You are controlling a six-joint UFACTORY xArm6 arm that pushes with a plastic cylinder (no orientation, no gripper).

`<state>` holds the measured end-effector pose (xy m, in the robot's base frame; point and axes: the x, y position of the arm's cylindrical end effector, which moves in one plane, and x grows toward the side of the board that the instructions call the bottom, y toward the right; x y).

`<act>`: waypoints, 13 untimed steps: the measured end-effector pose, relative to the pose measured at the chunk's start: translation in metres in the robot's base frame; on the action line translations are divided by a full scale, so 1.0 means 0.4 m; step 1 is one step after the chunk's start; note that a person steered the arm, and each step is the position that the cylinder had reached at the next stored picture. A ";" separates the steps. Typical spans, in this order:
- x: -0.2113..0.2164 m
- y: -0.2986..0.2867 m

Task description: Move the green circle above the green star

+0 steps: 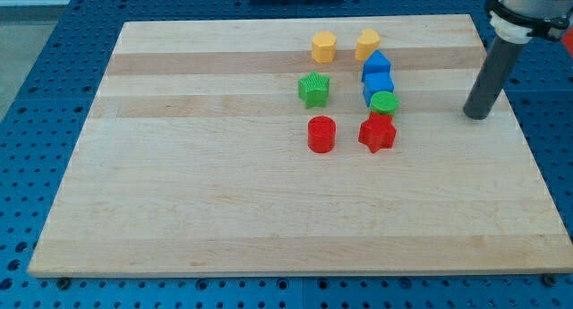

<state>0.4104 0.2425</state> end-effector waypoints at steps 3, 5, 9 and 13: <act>-0.005 -0.077; -0.005 -0.207; -0.005 -0.351; -0.005 -0.604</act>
<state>0.4083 0.0010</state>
